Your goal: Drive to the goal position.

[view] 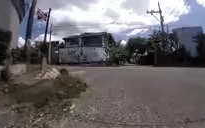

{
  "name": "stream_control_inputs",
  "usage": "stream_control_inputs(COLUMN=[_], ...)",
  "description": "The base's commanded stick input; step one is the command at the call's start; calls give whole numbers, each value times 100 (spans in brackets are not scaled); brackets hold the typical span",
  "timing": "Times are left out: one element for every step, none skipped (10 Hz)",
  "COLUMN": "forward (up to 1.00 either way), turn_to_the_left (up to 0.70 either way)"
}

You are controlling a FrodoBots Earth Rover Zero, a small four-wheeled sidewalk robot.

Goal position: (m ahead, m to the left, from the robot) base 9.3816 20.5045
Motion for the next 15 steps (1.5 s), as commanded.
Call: stream_control_inputs(forward=[70, 70, 70, 70, 70, 70, 70, 70, 70, 70, 70, 70, 70, 70, 70], turn_to_the_left=[0, -26, -35, -35, -35, -15, 0, 0, 0, 0, 0, 0, 0, 0, 0])
